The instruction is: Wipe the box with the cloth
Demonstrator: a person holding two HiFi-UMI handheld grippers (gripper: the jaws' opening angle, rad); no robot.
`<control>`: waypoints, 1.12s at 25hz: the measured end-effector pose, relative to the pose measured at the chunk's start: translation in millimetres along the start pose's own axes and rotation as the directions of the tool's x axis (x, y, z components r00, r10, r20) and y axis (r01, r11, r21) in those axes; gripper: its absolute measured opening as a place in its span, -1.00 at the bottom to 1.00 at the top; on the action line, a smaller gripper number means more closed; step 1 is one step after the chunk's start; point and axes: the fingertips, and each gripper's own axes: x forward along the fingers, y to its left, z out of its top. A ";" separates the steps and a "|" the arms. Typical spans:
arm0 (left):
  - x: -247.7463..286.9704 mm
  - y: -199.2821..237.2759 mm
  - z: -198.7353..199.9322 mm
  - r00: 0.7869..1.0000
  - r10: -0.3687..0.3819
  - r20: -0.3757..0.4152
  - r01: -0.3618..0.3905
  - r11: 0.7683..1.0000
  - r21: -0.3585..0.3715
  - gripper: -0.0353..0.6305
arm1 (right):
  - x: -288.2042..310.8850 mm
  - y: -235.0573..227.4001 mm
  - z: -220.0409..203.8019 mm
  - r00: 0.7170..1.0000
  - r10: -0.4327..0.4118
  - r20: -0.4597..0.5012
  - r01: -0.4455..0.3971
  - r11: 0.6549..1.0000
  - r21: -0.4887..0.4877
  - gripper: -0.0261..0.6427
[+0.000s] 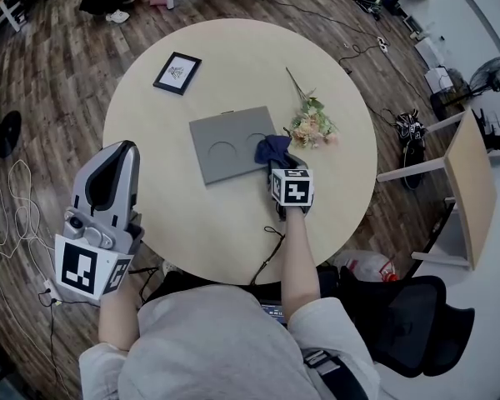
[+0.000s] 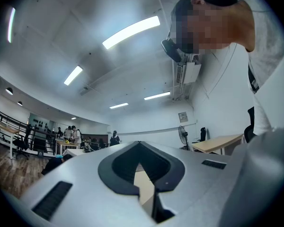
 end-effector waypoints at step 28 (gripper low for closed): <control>-32.3 -16.9 36.8 0.979 -0.167 0.114 0.168 0.986 -0.007 -0.88 | -154.1 69.8 54.2 0.925 -0.098 0.368 0.078 0.995 0.067 -0.62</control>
